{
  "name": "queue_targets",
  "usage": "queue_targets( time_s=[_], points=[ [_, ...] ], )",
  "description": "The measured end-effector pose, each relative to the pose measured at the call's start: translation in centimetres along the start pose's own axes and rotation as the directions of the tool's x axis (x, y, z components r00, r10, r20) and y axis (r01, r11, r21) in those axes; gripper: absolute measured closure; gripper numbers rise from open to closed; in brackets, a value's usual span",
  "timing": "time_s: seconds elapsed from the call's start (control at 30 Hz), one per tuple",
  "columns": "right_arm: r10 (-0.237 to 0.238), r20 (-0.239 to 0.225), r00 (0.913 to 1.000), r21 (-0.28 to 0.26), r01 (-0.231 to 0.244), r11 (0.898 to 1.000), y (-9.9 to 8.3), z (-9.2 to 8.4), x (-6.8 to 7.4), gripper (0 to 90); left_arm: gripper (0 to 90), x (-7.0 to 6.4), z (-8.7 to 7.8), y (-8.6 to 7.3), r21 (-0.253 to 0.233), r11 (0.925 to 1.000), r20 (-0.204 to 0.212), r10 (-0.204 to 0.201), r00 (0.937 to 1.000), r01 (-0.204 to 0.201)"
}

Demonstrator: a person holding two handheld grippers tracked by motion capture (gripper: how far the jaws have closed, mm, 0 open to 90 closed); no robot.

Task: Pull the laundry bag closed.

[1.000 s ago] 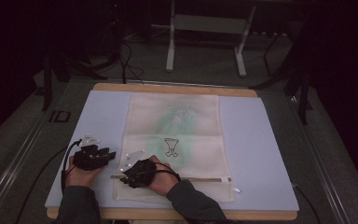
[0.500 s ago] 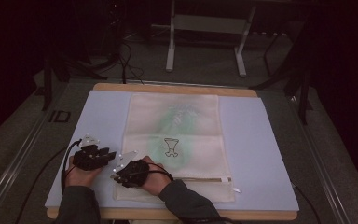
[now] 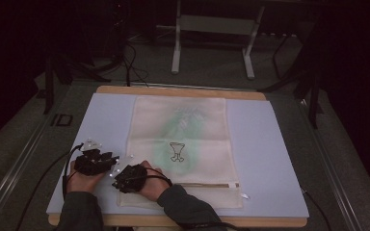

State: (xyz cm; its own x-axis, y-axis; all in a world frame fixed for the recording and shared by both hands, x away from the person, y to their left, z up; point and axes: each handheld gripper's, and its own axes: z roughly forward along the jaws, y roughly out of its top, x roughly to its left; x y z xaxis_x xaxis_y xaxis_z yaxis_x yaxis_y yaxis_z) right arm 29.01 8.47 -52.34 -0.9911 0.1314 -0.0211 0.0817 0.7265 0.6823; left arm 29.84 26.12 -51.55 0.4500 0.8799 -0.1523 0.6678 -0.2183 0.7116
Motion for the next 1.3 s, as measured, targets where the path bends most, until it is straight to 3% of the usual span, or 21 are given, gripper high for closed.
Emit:
queue_targets(
  time_s=[0.37, 0.73, 0.97, 1.13, 1.3],
  points=[
    [0.015, 0.026, 0.9995, 0.03, -0.016, 0.999, 0.4, 1.3, -0.2, 73.5, 59.8, 0.1, -0.1, 0.0, -0.003, 1.0, -0.001, -0.003, 1.0, 0.003],
    [0.021, 0.034, 0.9992, 0.03, -0.022, 0.999, 0.6, 1.5, -0.1, 80.9, 59.7, 0.1, -0.1, 0.0, -0.004, 1.0, -0.002, -0.002, 1.0, 0.002],
    [0.003, 0.044, 0.999, 0.009, -0.004, 1.0, 0.6, 0.9, 0.1, 80.9, 59.8, 0.1, -0.2, 0.0, -0.008, 1.0, -0.003, -0.005, 1.0, 0.005],
    [0.023, 0.027, 0.9994, -0.035, -0.022, 0.999, 0.4, -0.2, -0.1, 80.8, 59.8, 0.1, -0.2, 0.0, -0.008, 1.0, -0.003, -0.004, 1.0, 0.004],
    [0.013, 0.027, 0.9995, -0.028, -0.012, 1.0, -0.2, -1.0, -0.1, 83.8, 59.8, 0.0, -0.2, 0.0, -0.004, 1.0, -0.001, 0.001, 1.0, -0.001]
  ],
)
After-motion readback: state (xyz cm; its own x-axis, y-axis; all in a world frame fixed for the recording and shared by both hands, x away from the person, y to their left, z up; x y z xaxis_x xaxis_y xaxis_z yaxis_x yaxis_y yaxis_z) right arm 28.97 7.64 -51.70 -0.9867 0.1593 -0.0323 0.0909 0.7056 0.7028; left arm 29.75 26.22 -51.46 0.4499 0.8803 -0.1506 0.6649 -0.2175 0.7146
